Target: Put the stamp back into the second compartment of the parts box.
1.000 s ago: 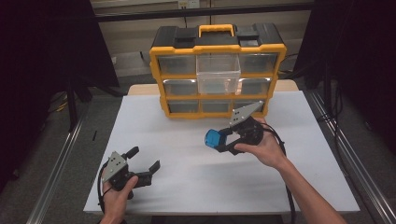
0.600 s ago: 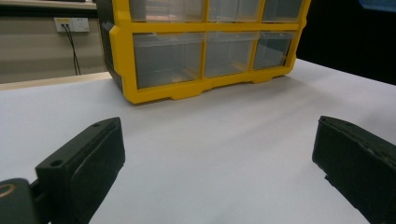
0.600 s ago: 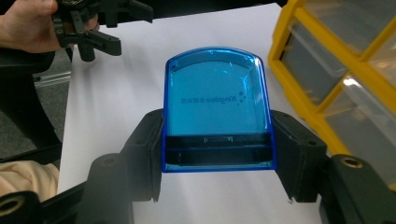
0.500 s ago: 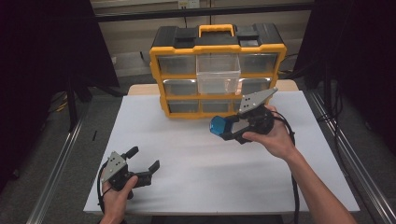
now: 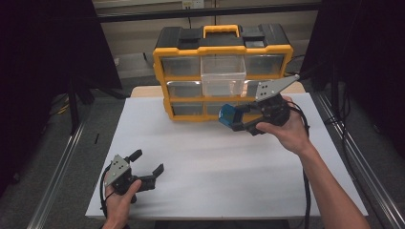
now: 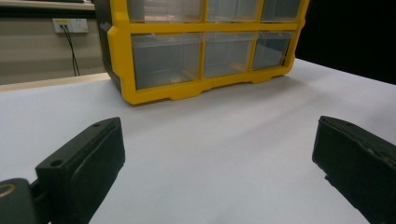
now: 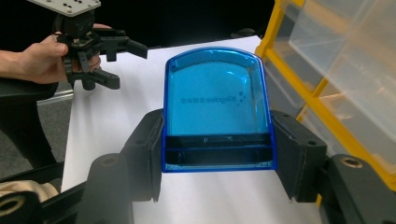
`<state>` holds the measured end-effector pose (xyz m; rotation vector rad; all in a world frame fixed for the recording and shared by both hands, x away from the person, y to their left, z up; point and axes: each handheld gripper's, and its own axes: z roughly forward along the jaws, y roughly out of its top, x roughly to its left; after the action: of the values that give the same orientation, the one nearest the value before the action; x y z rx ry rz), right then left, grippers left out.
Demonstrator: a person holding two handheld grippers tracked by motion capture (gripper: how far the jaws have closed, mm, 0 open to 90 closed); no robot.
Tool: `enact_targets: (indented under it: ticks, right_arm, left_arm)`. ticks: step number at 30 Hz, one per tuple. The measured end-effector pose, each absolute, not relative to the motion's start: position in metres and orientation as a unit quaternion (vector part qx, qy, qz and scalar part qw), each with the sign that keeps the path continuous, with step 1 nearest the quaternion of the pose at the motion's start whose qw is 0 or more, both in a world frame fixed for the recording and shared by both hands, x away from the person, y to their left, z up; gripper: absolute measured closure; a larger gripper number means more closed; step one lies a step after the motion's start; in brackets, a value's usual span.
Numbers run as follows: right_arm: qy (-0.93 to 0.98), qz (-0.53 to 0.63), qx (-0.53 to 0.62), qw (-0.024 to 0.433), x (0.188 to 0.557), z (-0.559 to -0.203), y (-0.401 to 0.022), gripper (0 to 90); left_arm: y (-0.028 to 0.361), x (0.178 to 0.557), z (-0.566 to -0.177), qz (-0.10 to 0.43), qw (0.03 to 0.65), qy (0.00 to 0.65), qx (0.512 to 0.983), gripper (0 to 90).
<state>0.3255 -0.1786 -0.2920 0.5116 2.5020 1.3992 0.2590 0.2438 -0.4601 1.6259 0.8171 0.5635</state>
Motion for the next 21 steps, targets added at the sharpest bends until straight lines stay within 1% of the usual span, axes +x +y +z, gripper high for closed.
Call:
enact_targets:
  ticks: [11,20,21]
  right_arm:
    - [0.851,0.482,0.165,0.127,0.327,-0.274,-0.175,41.7]
    - [0.849,0.483,0.159,0.144,0.326,-0.250,-0.175,41.7]
    - [0.849,0.482,0.157,0.147,0.326,-0.247,-0.174,41.7]
  left_arm:
    - [0.243,0.260,-0.461,0.240,0.577,0.345,0.700,2.7]
    - [0.243,0.260,-0.461,0.240,0.577,0.348,0.699,2.7]
    - [0.243,0.260,-0.461,0.246,0.572,0.350,0.700,2.7]
